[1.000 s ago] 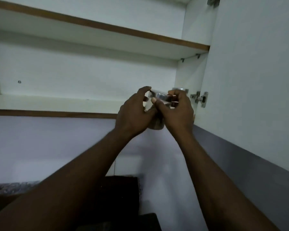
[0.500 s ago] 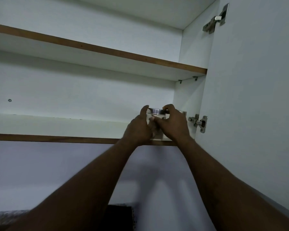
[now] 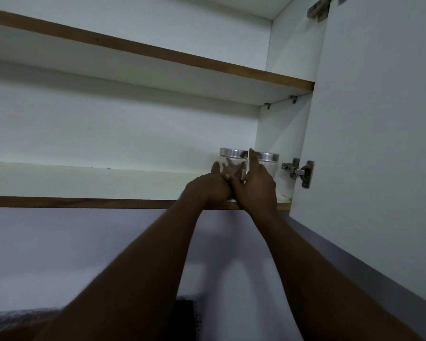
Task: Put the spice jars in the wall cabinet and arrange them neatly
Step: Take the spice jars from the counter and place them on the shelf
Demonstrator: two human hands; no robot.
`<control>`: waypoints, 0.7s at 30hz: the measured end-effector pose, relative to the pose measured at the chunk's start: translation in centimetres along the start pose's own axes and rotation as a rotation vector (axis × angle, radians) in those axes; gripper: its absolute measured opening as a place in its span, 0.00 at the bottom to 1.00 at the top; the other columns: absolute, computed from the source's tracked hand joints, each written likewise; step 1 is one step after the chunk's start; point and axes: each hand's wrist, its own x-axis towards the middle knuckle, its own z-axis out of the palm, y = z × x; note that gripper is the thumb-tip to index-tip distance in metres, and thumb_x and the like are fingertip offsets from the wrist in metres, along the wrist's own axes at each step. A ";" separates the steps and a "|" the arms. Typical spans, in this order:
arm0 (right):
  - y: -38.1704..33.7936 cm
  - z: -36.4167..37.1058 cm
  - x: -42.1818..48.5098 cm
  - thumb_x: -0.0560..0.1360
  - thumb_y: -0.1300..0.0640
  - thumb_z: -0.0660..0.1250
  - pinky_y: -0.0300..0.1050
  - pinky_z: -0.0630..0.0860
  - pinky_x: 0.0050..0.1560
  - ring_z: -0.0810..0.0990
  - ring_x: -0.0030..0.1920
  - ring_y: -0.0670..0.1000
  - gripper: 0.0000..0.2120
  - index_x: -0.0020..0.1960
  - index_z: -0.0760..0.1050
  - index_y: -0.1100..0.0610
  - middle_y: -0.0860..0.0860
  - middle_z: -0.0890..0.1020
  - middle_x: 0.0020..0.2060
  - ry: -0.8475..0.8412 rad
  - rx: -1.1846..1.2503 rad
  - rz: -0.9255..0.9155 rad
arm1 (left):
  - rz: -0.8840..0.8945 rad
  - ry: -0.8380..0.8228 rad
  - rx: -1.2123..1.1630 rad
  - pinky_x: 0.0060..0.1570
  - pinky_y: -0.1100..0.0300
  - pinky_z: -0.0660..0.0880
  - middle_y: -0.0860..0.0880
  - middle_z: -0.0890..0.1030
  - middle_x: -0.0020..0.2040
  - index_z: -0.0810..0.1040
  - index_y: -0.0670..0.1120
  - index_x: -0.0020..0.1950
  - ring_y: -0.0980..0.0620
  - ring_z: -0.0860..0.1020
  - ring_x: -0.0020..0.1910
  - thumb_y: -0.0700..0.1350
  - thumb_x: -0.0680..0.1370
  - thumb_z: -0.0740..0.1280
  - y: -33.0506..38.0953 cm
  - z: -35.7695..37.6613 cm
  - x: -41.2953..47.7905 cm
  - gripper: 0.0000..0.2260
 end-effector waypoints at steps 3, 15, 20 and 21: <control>-0.1 0.1 0.0 0.75 0.40 0.71 0.52 0.78 0.58 0.82 0.57 0.56 0.42 0.81 0.55 0.52 0.56 0.83 0.58 0.021 0.033 0.034 | -0.006 0.043 -0.010 0.62 0.44 0.73 0.41 0.78 0.66 0.44 0.48 0.82 0.39 0.77 0.62 0.57 0.78 0.67 -0.3 0.0 0.1 0.42; -1.1 -0.7 -1.9 0.75 0.54 0.71 0.52 0.81 0.51 0.84 0.50 0.57 0.24 0.67 0.69 0.57 0.55 0.85 0.46 -0.049 0.077 0.119 | 0.032 0.357 0.279 0.46 0.53 0.73 0.43 0.82 0.55 0.71 0.44 0.68 0.41 0.79 0.55 0.63 0.78 0.61 -1.6 1.4 -2.8 0.26; -3.5 -1.9 -5.0 0.76 0.59 0.69 0.45 0.75 0.42 0.83 0.45 0.54 0.06 0.53 0.78 0.57 0.53 0.85 0.44 -0.046 0.014 -0.048 | 0.061 0.379 0.348 0.48 0.56 0.71 0.46 0.84 0.53 0.82 0.46 0.57 0.44 0.81 0.53 0.59 0.79 0.63 -2.2 0.4 -5.5 0.19; -4.2 -2.3 -5.8 0.76 0.58 0.69 0.47 0.77 0.44 0.82 0.44 0.52 0.05 0.51 0.79 0.56 0.51 0.85 0.44 -0.044 0.039 -0.067 | 0.067 0.380 0.338 0.48 0.57 0.72 0.47 0.84 0.53 0.83 0.48 0.56 0.45 0.81 0.53 0.56 0.79 0.64 -2.2 -0.1 -6.3 0.16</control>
